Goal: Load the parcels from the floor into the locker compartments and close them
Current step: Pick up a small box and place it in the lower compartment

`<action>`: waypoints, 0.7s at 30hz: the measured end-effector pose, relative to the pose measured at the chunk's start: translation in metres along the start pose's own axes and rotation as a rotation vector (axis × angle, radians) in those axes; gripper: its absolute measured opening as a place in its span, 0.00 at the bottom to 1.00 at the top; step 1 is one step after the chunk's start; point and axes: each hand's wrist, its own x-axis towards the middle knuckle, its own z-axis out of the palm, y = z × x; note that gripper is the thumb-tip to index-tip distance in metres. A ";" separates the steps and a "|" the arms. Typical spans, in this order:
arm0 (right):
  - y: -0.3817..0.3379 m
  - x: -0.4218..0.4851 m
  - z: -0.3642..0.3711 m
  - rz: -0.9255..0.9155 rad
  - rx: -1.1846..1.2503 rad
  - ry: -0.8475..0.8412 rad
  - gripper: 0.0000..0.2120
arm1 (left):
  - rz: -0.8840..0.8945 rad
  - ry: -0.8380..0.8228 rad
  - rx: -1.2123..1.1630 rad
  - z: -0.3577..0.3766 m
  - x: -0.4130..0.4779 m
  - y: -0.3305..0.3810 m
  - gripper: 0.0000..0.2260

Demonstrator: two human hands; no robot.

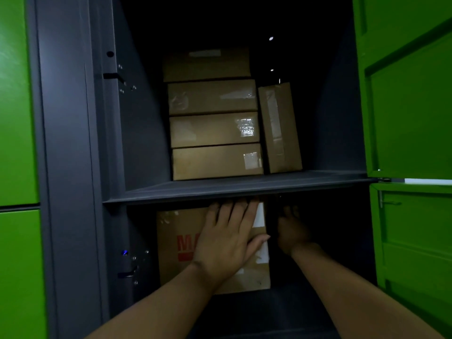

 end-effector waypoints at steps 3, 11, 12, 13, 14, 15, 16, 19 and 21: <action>0.003 0.000 0.000 -0.008 0.027 0.014 0.34 | -0.005 -0.014 -0.007 -0.002 0.000 0.000 0.31; 0.005 -0.018 -0.002 -0.019 0.072 -0.012 0.38 | -0.013 -0.057 -0.011 -0.006 -0.001 0.001 0.31; 0.005 -0.023 -0.004 -0.010 0.090 -0.026 0.36 | -0.018 -0.066 -0.015 -0.007 -0.002 0.002 0.31; 0.004 -0.028 -0.006 -0.005 0.112 -0.041 0.34 | -0.022 -0.073 -0.023 -0.008 -0.003 0.002 0.31; 0.004 -0.033 -0.008 -0.003 0.135 -0.051 0.31 | -0.025 -0.079 -0.034 -0.010 -0.004 0.002 0.31; 0.004 -0.037 -0.011 -0.002 0.165 -0.056 0.29 | -0.024 -0.083 -0.045 -0.011 -0.005 0.002 0.31; 0.004 -0.043 -0.015 0.007 0.204 -0.066 0.28 | -0.020 -0.090 -0.056 -0.013 -0.006 0.002 0.31; 0.003 -0.061 -0.029 0.039 0.318 -0.090 0.25 | 0.004 -0.125 -0.063 -0.019 -0.007 0.000 0.31; 0.002 -0.073 -0.040 0.056 0.387 -0.083 0.22 | 0.007 -0.152 -0.070 -0.023 -0.008 -0.002 0.32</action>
